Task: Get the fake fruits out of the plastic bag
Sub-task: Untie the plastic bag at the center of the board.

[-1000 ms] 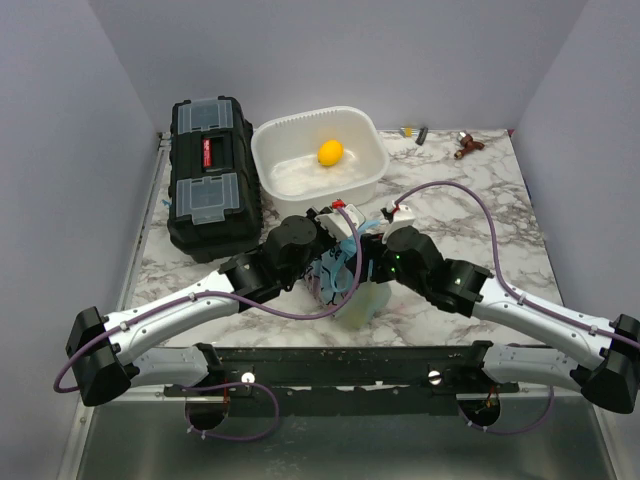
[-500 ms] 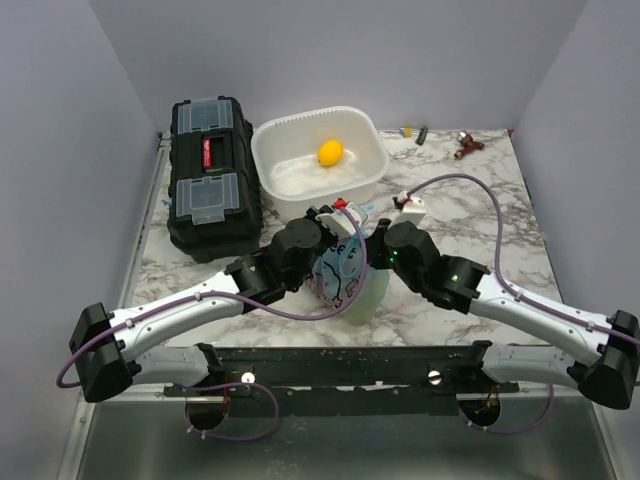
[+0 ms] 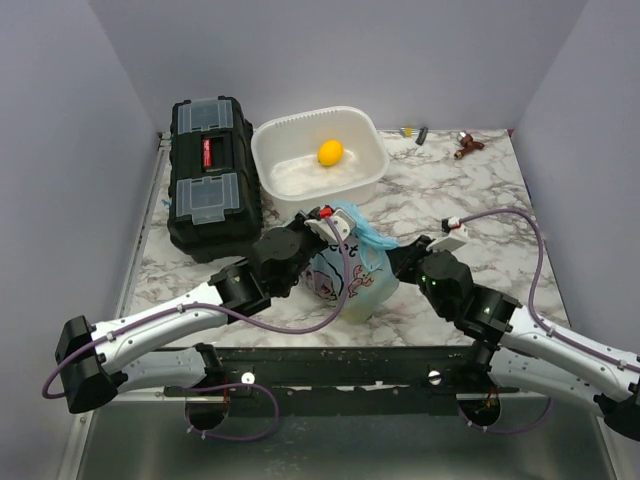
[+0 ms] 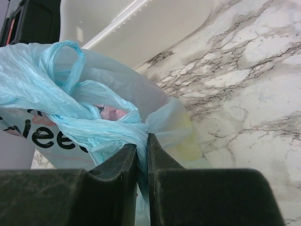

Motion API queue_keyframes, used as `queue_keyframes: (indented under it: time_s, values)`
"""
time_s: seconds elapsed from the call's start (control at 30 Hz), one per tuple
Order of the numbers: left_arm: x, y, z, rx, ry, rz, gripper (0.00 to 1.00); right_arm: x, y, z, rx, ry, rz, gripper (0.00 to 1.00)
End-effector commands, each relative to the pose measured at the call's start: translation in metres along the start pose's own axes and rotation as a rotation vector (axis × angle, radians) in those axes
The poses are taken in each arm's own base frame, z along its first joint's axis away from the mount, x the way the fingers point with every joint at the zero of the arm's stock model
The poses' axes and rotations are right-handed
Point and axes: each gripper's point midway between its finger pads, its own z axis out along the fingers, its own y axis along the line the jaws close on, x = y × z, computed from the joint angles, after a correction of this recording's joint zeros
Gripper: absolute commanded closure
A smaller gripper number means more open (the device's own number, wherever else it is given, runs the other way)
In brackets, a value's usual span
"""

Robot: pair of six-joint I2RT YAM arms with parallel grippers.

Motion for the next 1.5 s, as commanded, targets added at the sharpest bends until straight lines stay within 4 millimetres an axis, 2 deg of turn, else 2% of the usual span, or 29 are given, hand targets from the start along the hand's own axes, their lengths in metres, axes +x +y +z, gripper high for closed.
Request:
queue_keyframes:
  time_s: [0.0, 0.03, 0.1, 0.17, 0.23, 0.4, 0.6, 0.77, 0.93, 1.13, 1.2, 1.23, 1.3, 1.33, 1.4, 1.47]
  values:
    - [-0.034, -0.016, -0.01, 0.135, -0.115, -0.018, 0.74, 0.0, 0.015, 0.004, -0.029, 0.023, -0.024, 0.88]
    - [-0.034, -0.019, -0.011, 0.143, -0.113, -0.013, 0.6, 0.002, 0.018, 0.005, -0.039, 0.036, -0.036, 0.88]
    - [-0.034, -0.022, -0.011, 0.15, -0.113, 0.002, 0.43, 0.006, 0.024, 0.005, -0.065, 0.064, -0.074, 0.9]
    - [-0.034, -0.024, -0.011, 0.144, -0.11, 0.012, 0.31, 0.011, 0.03, 0.005, -0.098, 0.093, -0.114, 0.91]
    - [-0.035, -0.026, -0.012, 0.149, -0.112, 0.021, 0.28, 0.016, 0.033, 0.005, -0.118, 0.12, -0.147, 0.92]
    - [-0.028, -0.047, -0.01, 0.228, -0.098, 0.057, 0.25, 0.023, 0.041, 0.004, -0.159, 0.161, -0.187, 0.92]
    - [-0.009, -0.047, 0.006, 0.171, 0.006, 0.134, 0.24, 0.028, 0.047, 0.003, -0.194, 0.186, -0.202, 0.92]
    - [0.002, -0.059, 0.008, 0.227, 0.068, 0.169, 0.24, 0.025, 0.042, 0.003, -0.171, 0.175, -0.206, 0.92]
    - [0.009, -0.058, 0.011, 0.211, 0.085, 0.195, 0.24, 0.016, 0.035, -0.004, -0.158, 0.149, -0.202, 0.92]
    - [0.024, -0.073, 0.02, 0.253, 0.144, 0.179, 0.23, 0.016, 0.037, -0.011, -0.192, 0.156, -0.207, 0.92]
    - [0.024, -0.08, 0.022, 0.288, 0.144, 0.153, 0.28, 0.017, 0.038, -0.01, -0.193, 0.163, -0.208, 0.92]
    - [0.025, -0.082, 0.023, 0.294, 0.149, 0.142, 0.35, 0.018, 0.04, -0.01, -0.201, 0.166, -0.206, 0.92]
    - [0.03, -0.084, 0.029, 0.291, 0.174, 0.125, 0.67, 0.021, 0.043, -0.009, -0.214, 0.181, -0.202, 0.93]
    - [0.034, -0.082, 0.035, 0.264, 0.198, 0.12, 0.9, 0.021, 0.045, -0.01, -0.219, 0.184, -0.2, 0.93]
    - [0.039, -0.079, 0.043, 0.223, 0.24, 0.127, 1.0, 0.023, 0.045, -0.01, -0.22, 0.189, -0.192, 0.94]
    - [0.045, -0.074, 0.047, 0.19, 0.296, 0.123, 1.0, 0.024, 0.043, -0.012, -0.223, 0.192, -0.181, 0.94]
